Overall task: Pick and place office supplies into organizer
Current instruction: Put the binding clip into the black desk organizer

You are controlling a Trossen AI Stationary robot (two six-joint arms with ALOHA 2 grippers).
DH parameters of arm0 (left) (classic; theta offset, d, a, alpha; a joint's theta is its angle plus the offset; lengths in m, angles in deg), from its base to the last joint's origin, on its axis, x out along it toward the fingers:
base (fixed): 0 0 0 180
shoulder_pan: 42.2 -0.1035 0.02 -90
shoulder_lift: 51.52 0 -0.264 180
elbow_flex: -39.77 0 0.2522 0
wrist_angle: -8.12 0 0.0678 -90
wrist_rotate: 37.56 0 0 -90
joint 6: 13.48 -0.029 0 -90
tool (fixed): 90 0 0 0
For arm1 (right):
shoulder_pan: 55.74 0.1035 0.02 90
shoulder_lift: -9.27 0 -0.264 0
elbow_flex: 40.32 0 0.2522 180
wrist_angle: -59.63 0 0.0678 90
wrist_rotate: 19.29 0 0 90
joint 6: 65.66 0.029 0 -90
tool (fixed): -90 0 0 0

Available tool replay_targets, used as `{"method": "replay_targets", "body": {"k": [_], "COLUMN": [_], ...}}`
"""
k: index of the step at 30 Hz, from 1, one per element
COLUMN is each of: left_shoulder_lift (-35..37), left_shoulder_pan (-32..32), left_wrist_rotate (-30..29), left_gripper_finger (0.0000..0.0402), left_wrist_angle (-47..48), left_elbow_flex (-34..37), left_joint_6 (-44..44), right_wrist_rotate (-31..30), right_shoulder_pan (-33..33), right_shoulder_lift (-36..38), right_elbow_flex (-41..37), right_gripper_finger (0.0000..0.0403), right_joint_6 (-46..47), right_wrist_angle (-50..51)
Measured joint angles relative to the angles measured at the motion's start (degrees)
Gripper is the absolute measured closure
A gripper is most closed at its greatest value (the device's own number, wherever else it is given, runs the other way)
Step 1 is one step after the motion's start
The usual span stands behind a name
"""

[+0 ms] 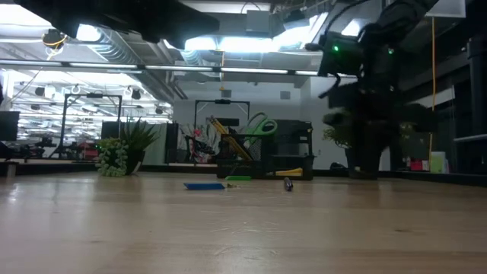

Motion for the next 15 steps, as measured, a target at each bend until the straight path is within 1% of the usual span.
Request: {"method": "replay_targets", "body": {"k": [9,15], "left_shoulder_lift": [0.0,0.0], "left_shoulder_pan": [-0.02,-0.02], "left_wrist_rotate": [-0.58,-0.58], "left_gripper_finger": [0.04,0.04], "left_wrist_angle": [0.02,0.0], "left_elbow_flex": [0.0,0.0], "left_joint_6": [-0.04,-0.04], "right_wrist_rotate": [0.02,0.02], "right_shoulder_pan": [0.0,-0.02], "right_shoulder_lift": [0.0,0.0], "right_elbow_flex": [6.42,9.96], "right_gripper_finger": [0.0336,0.0337], "right_joint_6": [-0.11,-0.22], "right_wrist_angle": [-0.8,-5.55]}}
